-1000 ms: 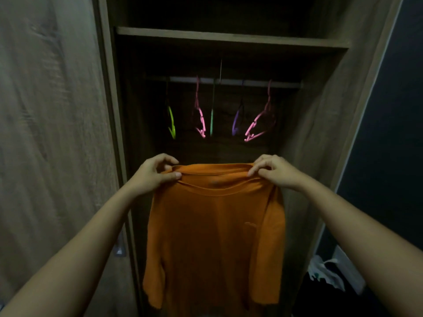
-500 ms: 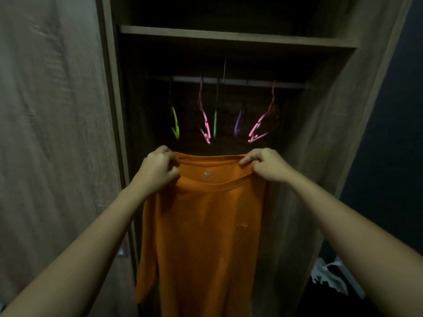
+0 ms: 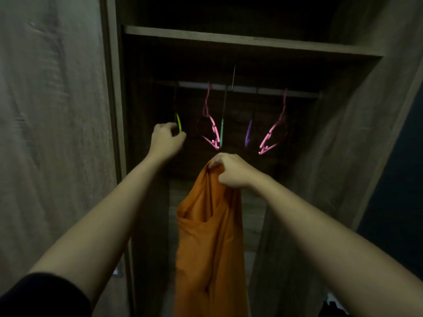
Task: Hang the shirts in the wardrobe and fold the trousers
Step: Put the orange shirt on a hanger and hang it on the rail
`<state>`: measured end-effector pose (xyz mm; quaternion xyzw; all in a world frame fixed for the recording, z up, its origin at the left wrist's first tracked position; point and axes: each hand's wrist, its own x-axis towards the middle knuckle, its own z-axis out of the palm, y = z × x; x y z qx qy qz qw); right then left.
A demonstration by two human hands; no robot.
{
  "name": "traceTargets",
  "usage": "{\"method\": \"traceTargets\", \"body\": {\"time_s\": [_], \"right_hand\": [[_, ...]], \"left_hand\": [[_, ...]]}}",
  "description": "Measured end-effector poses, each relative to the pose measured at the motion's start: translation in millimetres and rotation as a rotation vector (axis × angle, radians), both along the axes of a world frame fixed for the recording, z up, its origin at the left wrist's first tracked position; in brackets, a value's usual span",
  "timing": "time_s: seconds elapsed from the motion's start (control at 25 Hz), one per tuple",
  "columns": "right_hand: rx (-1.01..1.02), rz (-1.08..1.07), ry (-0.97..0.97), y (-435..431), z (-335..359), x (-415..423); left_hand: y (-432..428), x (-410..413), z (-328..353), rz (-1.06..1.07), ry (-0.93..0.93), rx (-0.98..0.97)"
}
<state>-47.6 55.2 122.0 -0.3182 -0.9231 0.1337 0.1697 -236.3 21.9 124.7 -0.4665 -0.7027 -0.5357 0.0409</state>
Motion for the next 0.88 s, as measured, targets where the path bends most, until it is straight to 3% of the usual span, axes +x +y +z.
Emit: {"method": "traceTargets", "body": {"time_s": [0.16,0.28,0.6,0.76,0.88], "right_hand": [[0.036,0.007,-0.009,16.5,15.0,-1.9],[0.067,0.021,-0.031,25.4,22.8,2.5],[0.033,0.065,-0.094,26.9,18.2,16.5],[0.032,0.065,-0.100,20.9,7.0,6.8],[0.034,0.041,-0.114,18.0,-8.4,-2.9]], "left_hand": [[65.6,-18.7,31.3,0.088,-0.342,-0.048],[102.8,-20.9,43.3,0.110,-0.406,-0.090],[111.3,-21.4,59.5,0.289,-0.158,0.018],[60.3,-14.6,33.0,0.230,-0.023,0.106],[5.1,-0.6,-10.1,0.252,0.176,0.032]]}}
